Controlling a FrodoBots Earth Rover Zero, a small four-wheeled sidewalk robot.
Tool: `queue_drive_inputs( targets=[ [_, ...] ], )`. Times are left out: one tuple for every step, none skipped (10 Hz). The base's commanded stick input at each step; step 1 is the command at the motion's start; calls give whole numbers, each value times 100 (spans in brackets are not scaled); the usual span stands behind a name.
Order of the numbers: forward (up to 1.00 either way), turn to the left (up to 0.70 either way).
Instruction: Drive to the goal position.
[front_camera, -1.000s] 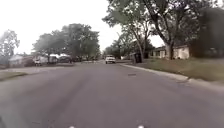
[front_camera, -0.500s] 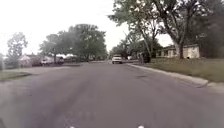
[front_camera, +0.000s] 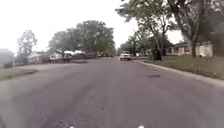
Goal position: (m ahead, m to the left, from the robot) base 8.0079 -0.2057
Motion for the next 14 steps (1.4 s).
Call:
queue_drive_inputs(
  targets=[
    [100, 0],
    [100, 0],
    [100, 0],
    [100, 0],
    [100, 0],
    [100, 0],
    [100, 0],
    [100, -2],
    [100, -4],
    [100, -14],
    [100, -24],
    [100, -34],
    [100, -20],
    [100, 0]
  ],
)
